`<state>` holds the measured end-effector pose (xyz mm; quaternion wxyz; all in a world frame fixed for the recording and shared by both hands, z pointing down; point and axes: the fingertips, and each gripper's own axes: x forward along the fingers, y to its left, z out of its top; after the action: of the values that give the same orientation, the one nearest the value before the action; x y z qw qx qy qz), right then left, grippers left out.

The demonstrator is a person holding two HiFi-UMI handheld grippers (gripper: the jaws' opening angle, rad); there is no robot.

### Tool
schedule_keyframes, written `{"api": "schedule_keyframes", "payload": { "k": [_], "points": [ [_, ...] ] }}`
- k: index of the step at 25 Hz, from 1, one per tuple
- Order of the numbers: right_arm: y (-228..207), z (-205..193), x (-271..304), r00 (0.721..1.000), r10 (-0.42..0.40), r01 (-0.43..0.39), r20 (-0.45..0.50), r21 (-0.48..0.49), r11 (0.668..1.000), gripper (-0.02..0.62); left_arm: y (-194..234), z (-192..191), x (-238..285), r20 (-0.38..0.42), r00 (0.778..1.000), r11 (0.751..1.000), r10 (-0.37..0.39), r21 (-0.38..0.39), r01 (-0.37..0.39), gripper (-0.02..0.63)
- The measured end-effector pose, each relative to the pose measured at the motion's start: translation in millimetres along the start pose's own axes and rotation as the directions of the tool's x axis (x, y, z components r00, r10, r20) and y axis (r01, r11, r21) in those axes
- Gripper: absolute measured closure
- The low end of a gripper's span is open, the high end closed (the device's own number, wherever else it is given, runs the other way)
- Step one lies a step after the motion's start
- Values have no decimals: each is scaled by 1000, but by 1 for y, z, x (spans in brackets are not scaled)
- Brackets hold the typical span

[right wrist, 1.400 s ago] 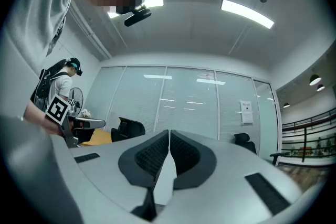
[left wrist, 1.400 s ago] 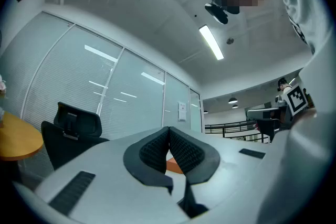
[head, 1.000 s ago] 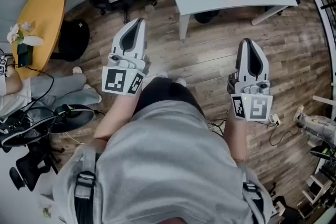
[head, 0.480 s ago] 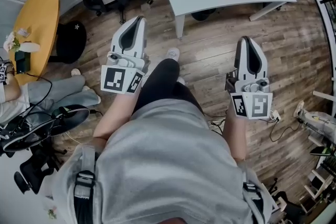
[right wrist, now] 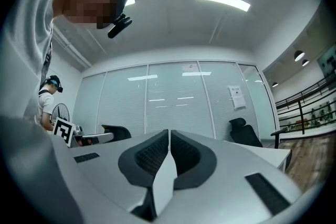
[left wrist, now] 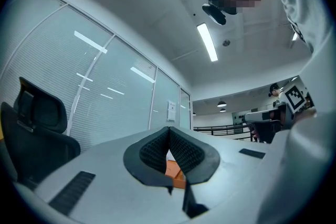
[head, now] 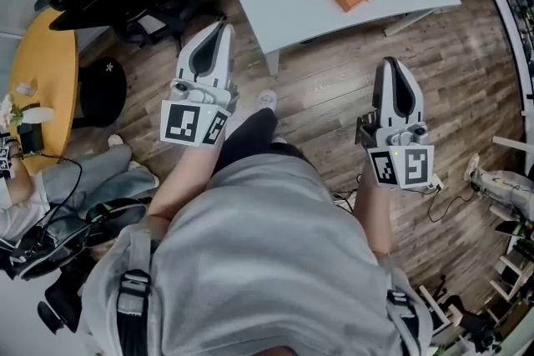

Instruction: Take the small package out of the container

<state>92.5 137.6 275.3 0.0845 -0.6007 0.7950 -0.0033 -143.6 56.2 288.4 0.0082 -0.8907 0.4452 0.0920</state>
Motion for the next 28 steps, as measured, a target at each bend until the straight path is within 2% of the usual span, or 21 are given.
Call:
{"api": "schedule_keyframes", "payload": {
  "k": [9,15,23,28],
  "points": [
    [-40,-7,114,1000,-20,19,12,53,998,543,64,-13,110,7,998,998,-64,-9,64,586],
    [-64,-23,160,999,-45,46,-15,91,995,543,91,-26,159,-5,996,996,-86,-22,86,586],
    [-106,-30,200,998,-35,40,-44,123,992,543,101,-47,208,-32,997,996,-72,-50,70,586],
    [-144,-32,234,999,14,-7,-51,135,991,543,103,-47,247,-18,1000,999,-17,-37,16,586]
  ]
}}
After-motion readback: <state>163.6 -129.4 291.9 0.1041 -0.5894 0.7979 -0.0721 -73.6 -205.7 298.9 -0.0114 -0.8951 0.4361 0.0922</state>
